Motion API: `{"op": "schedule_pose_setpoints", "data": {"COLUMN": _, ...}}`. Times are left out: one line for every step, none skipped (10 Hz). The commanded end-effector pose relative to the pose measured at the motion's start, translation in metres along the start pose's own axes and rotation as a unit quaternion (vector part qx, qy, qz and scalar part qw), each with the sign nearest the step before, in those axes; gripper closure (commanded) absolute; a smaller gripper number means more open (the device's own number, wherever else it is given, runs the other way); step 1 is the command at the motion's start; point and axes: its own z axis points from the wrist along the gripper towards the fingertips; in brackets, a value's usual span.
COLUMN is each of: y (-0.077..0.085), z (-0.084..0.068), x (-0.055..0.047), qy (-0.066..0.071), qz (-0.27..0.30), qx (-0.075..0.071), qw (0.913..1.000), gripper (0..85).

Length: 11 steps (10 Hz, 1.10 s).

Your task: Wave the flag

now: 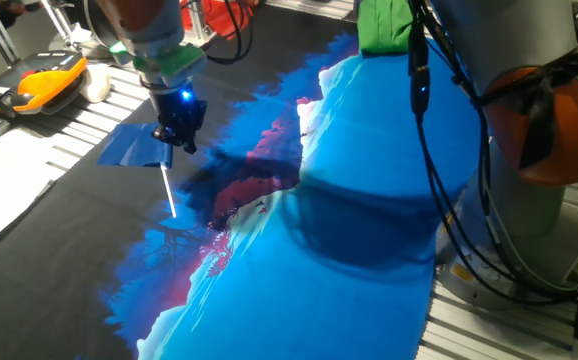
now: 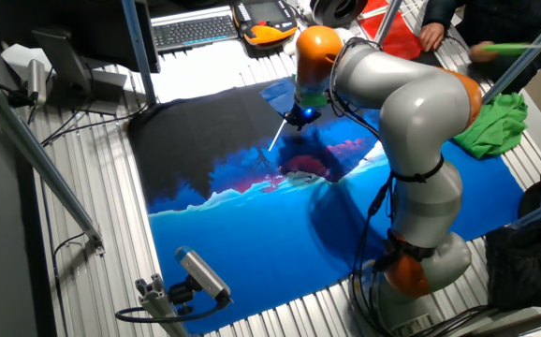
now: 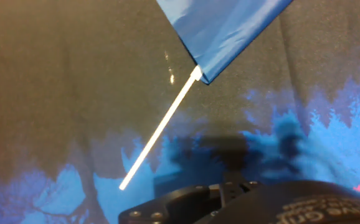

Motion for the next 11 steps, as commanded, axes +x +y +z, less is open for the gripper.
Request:
{"op": "schedule_pose_setpoints", "data": {"y": 0.000, "z": 0.000, "x": 0.000, "qy": 0.002, "qz": 0.013, "qx": -0.008, "qw": 0.9999, "gripper": 85.0}}
{"op": "schedule_pose_setpoints", "data": {"y": 0.000, "z": 0.000, "x": 0.000, "qy": 0.011, "qz": 0.075, "qx": -0.023, "qw": 0.9969, "gripper": 85.0}}
{"op": "schedule_pose_setpoints", "data": {"y": 0.000, "z": 0.000, "x": 0.000, "qy": 0.021, "qz": 0.133, "qx": -0.035, "qw": 0.9903, "gripper": 85.0}}
{"op": "schedule_pose_setpoints", "data": {"y": 0.000, "z": 0.000, "x": 0.000, "qy": 0.020, "qz": 0.174, "qx": -0.028, "qw": 0.9842, "gripper": 85.0}}
{"op": "schedule_pose_setpoints", "data": {"y": 0.005, "z": -0.001, "x": -0.002, "qy": 0.015, "qz": 0.195, "qx": -0.017, "qw": 0.9805, "gripper": 85.0}}
{"op": "schedule_pose_setpoints", "data": {"y": 0.016, "z": 0.000, "x": -0.007, "qy": 0.012, "qz": 0.215, "qx": -0.010, "qw": 0.9764, "gripper": 68.0}}
{"op": "schedule_pose_setpoints", "data": {"y": 0.026, "z": 0.003, "x": -0.012, "qy": 0.011, "qz": 0.233, "qx": -0.007, "qw": 0.9723, "gripper": 68.0}}
{"op": "schedule_pose_setpoints", "data": {"y": 0.037, "z": 0.008, "x": -0.019, "qy": 0.009, "qz": 0.253, "qx": -0.004, "qw": 0.9675, "gripper": 51.0}}
{"op": "schedule_pose_setpoints", "data": {"y": 0.041, "z": 0.011, "x": -0.023, "qy": 0.005, "qz": 0.259, "qx": 0.000, "qw": 0.9659, "gripper": 51.0}}
{"op": "schedule_pose_setpoints", "data": {"y": 0.044, "z": 0.014, "x": -0.026, "qy": 0.004, "qz": 0.262, "qx": -0.003, "qw": 0.9649, "gripper": 51.0}}
{"op": "schedule_pose_setpoints", "data": {"y": 0.045, "z": 0.018, "x": -0.029, "qy": 0.001, "qz": 0.265, "qx": -0.003, "qw": 0.9643, "gripper": 51.0}}
